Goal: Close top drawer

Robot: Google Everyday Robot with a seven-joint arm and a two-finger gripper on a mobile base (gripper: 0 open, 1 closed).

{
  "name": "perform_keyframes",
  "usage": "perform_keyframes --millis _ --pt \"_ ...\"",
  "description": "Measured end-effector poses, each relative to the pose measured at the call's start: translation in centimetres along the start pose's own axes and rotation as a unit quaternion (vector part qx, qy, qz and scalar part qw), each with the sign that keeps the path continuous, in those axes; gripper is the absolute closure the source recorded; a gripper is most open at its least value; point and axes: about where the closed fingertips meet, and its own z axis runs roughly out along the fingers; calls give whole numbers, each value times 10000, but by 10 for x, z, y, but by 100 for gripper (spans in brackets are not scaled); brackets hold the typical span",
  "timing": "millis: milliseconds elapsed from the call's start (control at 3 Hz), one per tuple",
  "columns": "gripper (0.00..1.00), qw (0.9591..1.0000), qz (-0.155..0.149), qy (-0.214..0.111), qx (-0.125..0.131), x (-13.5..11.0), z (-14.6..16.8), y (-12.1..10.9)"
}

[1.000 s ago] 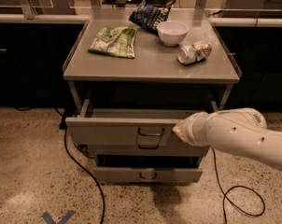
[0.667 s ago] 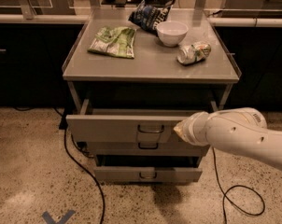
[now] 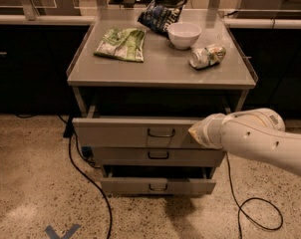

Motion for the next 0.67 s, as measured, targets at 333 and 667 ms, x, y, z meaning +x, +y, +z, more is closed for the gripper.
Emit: perform_keyframes --millis 333,667 --pt "100 9998 143 -80 -124 -7 6 8" --pt "100 9981 400 -41 -459 -15 26 22"
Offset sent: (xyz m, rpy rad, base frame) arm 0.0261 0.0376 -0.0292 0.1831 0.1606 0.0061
